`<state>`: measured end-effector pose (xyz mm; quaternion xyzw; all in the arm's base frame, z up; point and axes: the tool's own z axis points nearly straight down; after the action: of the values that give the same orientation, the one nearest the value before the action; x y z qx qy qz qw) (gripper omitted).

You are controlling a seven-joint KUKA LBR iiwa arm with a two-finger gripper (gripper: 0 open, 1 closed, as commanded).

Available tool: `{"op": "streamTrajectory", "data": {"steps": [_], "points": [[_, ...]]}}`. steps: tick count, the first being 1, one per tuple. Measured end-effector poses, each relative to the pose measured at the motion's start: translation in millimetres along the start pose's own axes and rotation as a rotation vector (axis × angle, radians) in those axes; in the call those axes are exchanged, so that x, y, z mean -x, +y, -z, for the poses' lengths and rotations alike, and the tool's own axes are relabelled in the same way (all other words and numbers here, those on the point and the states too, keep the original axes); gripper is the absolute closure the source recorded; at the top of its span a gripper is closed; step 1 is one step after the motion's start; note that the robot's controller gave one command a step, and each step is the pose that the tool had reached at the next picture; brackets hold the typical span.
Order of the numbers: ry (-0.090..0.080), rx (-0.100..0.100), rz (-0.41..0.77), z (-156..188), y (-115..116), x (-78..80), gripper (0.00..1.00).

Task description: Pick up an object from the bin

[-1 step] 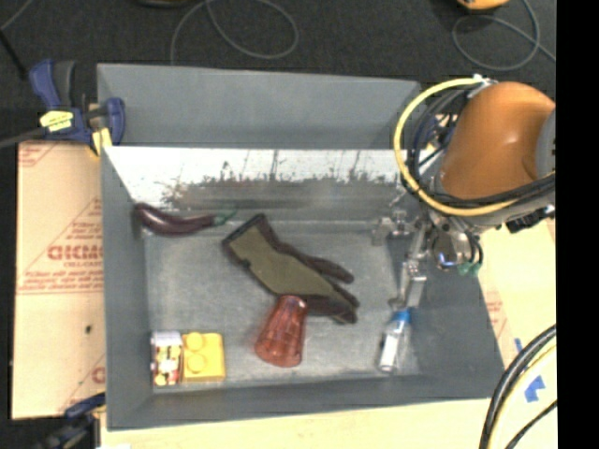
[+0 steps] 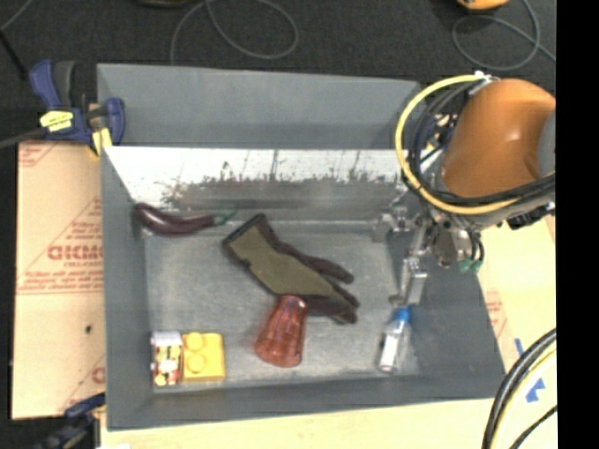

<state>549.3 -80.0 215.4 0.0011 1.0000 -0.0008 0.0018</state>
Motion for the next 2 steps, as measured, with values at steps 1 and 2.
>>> {"op": "streamTrajectory", "data": {"steps": [1, 2], "points": [[0.002, 0.002, -0.039, -52, 57, 23.9, 0.00], [0.000, 0.001, -0.227, -64, 68, 30.6, 0.00]]}}
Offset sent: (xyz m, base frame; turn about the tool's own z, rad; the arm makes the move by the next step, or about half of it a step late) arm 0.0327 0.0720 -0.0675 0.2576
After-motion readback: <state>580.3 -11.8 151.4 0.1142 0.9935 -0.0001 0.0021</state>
